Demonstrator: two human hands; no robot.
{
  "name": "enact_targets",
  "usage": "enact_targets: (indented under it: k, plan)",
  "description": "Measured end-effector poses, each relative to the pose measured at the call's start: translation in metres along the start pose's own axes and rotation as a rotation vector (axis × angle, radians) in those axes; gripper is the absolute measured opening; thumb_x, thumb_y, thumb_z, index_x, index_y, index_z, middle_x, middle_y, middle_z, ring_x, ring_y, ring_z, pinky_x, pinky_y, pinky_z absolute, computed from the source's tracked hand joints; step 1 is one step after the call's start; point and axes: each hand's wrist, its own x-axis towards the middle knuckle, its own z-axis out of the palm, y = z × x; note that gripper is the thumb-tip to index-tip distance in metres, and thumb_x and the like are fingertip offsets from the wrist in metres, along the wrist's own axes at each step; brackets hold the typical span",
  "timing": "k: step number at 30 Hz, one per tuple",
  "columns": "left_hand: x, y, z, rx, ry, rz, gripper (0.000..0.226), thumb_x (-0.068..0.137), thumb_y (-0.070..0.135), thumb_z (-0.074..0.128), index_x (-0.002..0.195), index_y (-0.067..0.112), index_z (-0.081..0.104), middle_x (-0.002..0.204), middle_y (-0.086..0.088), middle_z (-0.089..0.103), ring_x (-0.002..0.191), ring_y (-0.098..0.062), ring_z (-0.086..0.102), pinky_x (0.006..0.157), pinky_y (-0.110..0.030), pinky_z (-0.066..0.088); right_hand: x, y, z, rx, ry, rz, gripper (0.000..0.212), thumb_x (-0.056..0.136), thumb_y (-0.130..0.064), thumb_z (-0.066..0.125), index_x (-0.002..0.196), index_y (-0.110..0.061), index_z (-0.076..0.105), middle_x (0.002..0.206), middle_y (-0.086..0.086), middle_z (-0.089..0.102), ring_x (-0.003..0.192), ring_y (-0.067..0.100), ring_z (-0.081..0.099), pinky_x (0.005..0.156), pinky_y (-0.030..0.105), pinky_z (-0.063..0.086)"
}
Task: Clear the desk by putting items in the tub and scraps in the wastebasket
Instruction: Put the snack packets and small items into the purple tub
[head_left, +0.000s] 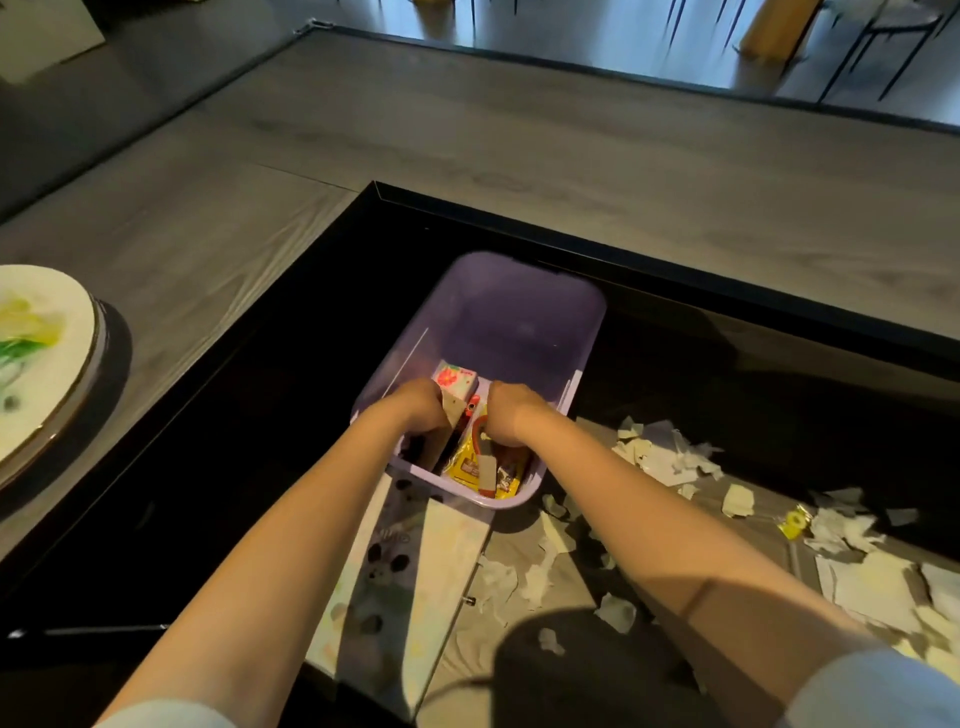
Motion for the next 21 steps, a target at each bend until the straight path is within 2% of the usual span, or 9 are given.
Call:
enact_targets:
  k: [3,6,8,10,13,15,18,21]
  plan:
    - [0.005,0.005,0.004,0.036,-0.049,-0.017,0.029,0.077,0.007,0.062,0.106,0.004,0.063,0.104,-0.014,0.066,0.091,-0.028,0.063,0.076,-0.034,0.053,0.001,0.001,0.003,-0.22,0.065,-0.022,0.036,0.085,-0.014,0.062,0.12,-0.009,0.056,0.119,0.01,0.06,0.108,0.028,0.058,0.08,0.034,0.048]
    - [0.01,0.008,0.009,0.072,-0.102,-0.016,0.023,0.074,0.01,0.066,0.096,0.007,0.066,0.091,-0.011,0.064,0.081,-0.026,0.062,0.068,-0.032,0.05,0.004,0.005,0.007,-0.507,0.142,-0.056,0.03,0.088,-0.019,0.058,0.118,-0.014,0.059,0.119,0.005,0.06,0.112,0.026,0.056,0.086,0.034,0.042]
    - [0.013,0.009,0.013,0.099,-0.11,-0.009,0.022,0.073,0.013,0.069,0.094,0.008,0.068,0.089,-0.009,0.064,0.084,-0.026,0.064,0.069,-0.031,0.051,0.006,0.01,0.008,-0.647,0.158,-0.068,0.027,0.089,-0.022,0.056,0.115,-0.016,0.06,0.117,0.005,0.06,0.112,0.026,0.053,0.091,0.035,0.038]
    - [0.014,0.008,0.015,0.121,-0.079,0.001,0.026,0.076,0.017,0.069,0.099,0.007,0.068,0.091,-0.008,0.062,0.089,-0.026,0.063,0.072,-0.029,0.048,0.007,0.014,0.007,-0.691,0.157,-0.077,0.025,0.089,-0.021,0.056,0.113,-0.016,0.06,0.117,0.007,0.06,0.113,0.027,0.051,0.094,0.036,0.036]
    - [0.014,0.005,0.016,0.179,0.004,0.005,0.034,0.082,0.027,0.065,0.108,0.004,0.064,0.107,-0.012,0.065,0.098,-0.027,0.062,0.076,-0.028,0.045,0.005,0.017,0.003,-0.649,0.203,-0.149,0.026,0.087,-0.02,0.058,0.113,-0.017,0.059,0.116,0.007,0.06,0.112,0.027,0.049,0.094,0.038,0.036]
    - [0.01,0.004,0.016,0.207,0.045,-0.007,0.037,0.085,0.03,0.062,0.111,0.004,0.061,0.112,-0.014,0.064,0.097,-0.027,0.061,0.075,-0.029,0.044,0.0,0.019,0.0,-0.569,0.27,-0.205,0.029,0.086,-0.021,0.06,0.115,-0.017,0.058,0.114,0.007,0.06,0.11,0.026,0.05,0.092,0.038,0.037]
    - [0.001,0.005,0.015,0.246,0.084,-0.018,0.038,0.087,0.036,0.061,0.107,0.005,0.062,0.106,-0.013,0.064,0.083,-0.023,0.054,0.071,-0.029,0.041,-0.015,0.024,-0.003,-0.387,0.398,-0.283,0.032,0.088,-0.025,0.058,0.119,-0.017,0.055,0.115,0.006,0.061,0.109,0.025,0.05,0.092,0.037,0.039]
    - [-0.014,0.007,0.012,0.238,0.171,-0.015,0.035,0.088,0.036,0.059,0.105,0.006,0.063,0.098,-0.011,0.063,0.084,-0.025,0.056,0.069,-0.03,0.041,-0.035,0.034,-0.001,-0.199,0.47,-0.326,0.035,0.09,-0.03,0.056,0.122,-0.019,0.055,0.119,0.003,0.06,0.113,0.023,0.049,0.095,0.038,0.039]
